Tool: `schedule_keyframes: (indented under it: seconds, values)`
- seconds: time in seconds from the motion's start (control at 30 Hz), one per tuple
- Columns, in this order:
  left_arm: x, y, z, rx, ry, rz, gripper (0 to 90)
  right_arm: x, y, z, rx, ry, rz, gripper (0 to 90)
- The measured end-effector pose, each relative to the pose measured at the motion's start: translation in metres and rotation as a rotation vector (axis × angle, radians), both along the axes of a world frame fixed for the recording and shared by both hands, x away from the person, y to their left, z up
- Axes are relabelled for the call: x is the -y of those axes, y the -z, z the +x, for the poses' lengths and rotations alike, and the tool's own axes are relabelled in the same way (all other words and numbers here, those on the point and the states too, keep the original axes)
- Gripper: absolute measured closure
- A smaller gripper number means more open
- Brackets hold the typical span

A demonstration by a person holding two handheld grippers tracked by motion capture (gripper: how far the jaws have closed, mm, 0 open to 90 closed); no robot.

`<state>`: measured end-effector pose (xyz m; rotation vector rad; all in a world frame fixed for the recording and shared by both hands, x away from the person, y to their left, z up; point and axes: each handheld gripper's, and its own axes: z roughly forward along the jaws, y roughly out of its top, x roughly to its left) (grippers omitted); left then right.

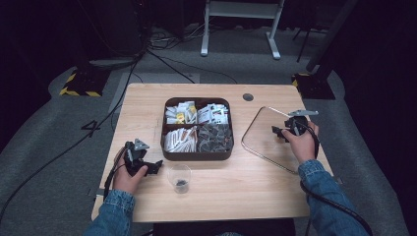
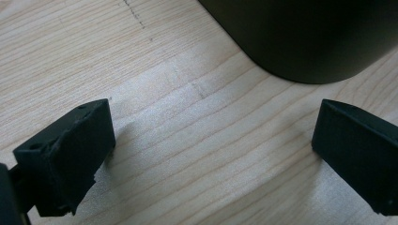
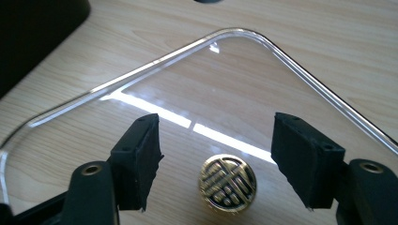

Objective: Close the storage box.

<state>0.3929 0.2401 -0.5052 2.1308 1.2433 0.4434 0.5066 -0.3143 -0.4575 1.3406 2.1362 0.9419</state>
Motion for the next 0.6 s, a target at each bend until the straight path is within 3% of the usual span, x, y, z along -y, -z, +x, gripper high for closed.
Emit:
schedule_keyframes:
  seconds: [0.3,0.47,0.6]
  values:
    - [0.0,0.0,0.0,0.001,0.0,-0.001,0.1,0.013,0.015,-0.001,-0.058,0.029,-0.002,34.5]
    - [0.0,0.0,0.0,0.0,0.0,-0.001,0.1,0.013,0.021,-0.002,-0.085,0.022,0.016,40.2]
    - [0.0,0.0,0.0,0.0,0.0,-0.002,0.1,0.013,0.026,-0.002,-0.1,0.023,-0.003,46.3]
